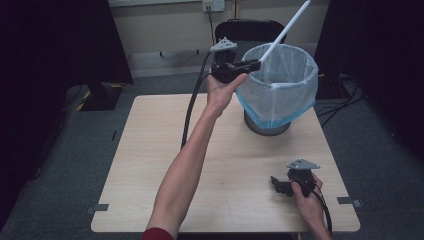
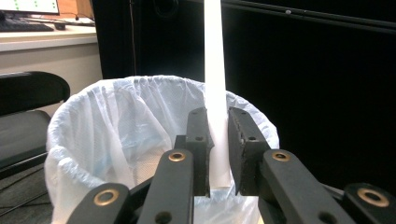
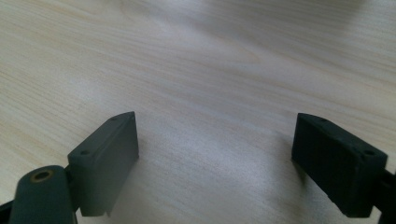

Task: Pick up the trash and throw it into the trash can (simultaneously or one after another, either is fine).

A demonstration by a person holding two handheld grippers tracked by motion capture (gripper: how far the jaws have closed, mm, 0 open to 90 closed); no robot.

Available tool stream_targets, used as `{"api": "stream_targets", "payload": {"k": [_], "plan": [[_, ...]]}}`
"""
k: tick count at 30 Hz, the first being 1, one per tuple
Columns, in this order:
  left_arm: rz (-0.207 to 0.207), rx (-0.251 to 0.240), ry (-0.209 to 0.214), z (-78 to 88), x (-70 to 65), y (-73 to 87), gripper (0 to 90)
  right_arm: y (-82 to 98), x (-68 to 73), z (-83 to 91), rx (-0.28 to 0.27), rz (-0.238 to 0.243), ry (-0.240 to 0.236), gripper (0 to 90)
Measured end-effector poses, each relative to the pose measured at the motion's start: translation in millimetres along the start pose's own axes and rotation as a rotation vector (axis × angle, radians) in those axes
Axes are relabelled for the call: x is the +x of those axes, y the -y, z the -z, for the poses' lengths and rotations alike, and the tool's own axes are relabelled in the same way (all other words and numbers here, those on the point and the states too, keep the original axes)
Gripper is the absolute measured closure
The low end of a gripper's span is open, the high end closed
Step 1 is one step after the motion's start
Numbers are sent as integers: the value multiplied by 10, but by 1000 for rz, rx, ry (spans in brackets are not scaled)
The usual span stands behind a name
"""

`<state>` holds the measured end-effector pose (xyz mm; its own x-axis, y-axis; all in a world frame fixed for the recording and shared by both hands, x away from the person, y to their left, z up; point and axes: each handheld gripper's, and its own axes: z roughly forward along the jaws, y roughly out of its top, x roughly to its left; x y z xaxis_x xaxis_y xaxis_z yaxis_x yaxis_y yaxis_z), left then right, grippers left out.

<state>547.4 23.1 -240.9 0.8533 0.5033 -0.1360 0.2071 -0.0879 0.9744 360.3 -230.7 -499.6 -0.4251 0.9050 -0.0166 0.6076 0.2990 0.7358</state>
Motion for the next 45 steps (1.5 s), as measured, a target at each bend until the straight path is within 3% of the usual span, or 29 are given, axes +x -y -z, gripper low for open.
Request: {"api": "stream_targets", "payload": {"k": [7,11,15,17,21,32,36,38,40,45], "plan": [[-15,21,-7,-183,39,-64,797,0,0,0,0,1,0,141],[-4,25,-10,-282,67,-86,797,0,0,0,0,1,0,141],[-5,61,-17,-414,87,-68,796,0,0,1,0,1,0,141],[8,51,-12,-442,96,-48,789,0,3,1,0,1,2,142],[1,67,-26,-452,71,-45,559,3,2,2,-1,5,-4,141],[1,58,-28,-285,45,-69,286,3,1,1,-2,2,-4,141],[-3,58,-38,-172,62,-78,231,3,0,1,-1,2,-6,140],[-13,53,-22,-104,55,-78,265,3,0,1,-1,2,-5,140],[-26,53,-43,-43,34,-70,237,3,0,1,-1,2,-6,140],[-14,55,-64,143,95,-31,180,2,0,1,-1,0,-6,140]]}}
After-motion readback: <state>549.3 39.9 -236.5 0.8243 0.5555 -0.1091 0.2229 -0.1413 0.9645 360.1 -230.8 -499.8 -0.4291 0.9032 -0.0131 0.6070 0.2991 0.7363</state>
